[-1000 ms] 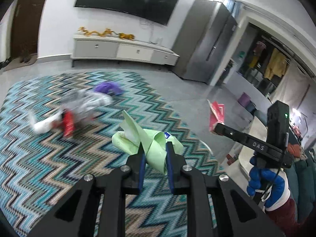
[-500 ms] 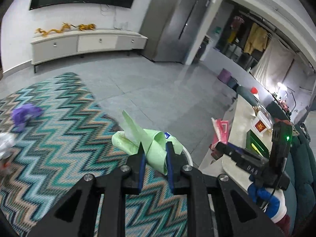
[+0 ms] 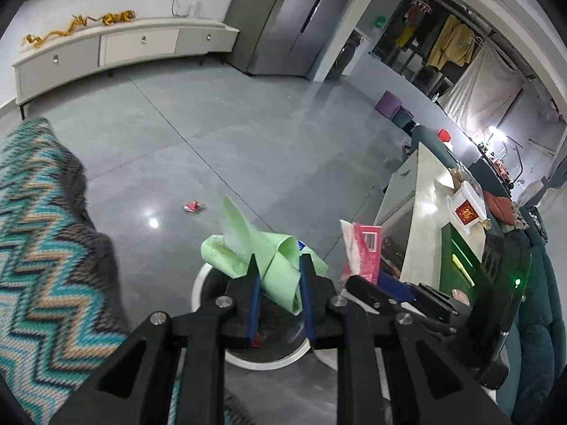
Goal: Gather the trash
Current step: 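Carry the green paper and pink wrapper to the bin and open both tools, then move both tools back toward the rug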
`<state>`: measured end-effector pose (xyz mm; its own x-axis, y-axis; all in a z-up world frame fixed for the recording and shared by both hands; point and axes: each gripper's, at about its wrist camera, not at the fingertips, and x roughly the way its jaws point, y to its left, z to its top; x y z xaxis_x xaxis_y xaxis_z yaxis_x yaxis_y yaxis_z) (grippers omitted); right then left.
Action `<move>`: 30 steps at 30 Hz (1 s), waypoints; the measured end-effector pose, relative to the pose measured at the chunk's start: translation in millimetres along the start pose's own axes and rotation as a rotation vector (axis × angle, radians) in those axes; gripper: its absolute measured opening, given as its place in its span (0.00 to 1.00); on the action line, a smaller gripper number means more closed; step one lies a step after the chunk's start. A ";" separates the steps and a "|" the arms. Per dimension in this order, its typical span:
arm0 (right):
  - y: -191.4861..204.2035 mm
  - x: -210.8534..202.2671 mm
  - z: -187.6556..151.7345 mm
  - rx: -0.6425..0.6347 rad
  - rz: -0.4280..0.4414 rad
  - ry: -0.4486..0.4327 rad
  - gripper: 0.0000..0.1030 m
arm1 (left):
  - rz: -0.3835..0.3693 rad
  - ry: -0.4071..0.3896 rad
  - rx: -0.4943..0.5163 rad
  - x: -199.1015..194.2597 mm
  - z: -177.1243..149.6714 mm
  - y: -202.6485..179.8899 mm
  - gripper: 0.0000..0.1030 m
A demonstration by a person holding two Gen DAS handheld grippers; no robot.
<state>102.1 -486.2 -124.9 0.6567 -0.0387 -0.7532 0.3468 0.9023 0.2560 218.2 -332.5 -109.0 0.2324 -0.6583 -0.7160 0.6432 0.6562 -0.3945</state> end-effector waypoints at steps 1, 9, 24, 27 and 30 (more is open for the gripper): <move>-2.6 5.1 1.1 -0.001 -0.010 0.007 0.33 | -0.008 0.009 -0.007 6.9 2.7 0.3 0.22; -20.1 29.6 3.9 0.019 -0.046 0.048 0.44 | -0.052 0.065 -0.059 42.9 5.7 -0.7 0.44; 8.0 -58.2 0.4 -0.038 0.000 -0.088 0.49 | 0.193 -0.124 0.030 -56.8 -19.8 -25.3 0.45; 24.9 -85.9 -1.9 -0.069 0.020 -0.129 0.50 | 0.279 -0.205 0.036 -93.9 -37.2 -30.5 0.45; 41.4 -109.6 -5.9 -0.099 0.040 -0.163 0.51 | 0.368 -0.272 0.058 -130.0 -56.5 -33.4 0.45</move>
<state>40.6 -442.1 -35.3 0.7712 -0.0641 -0.6333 0.2562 0.9420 0.2167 125.3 -248.0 -35.2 0.6313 -0.4630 -0.6222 0.5197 0.8480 -0.1037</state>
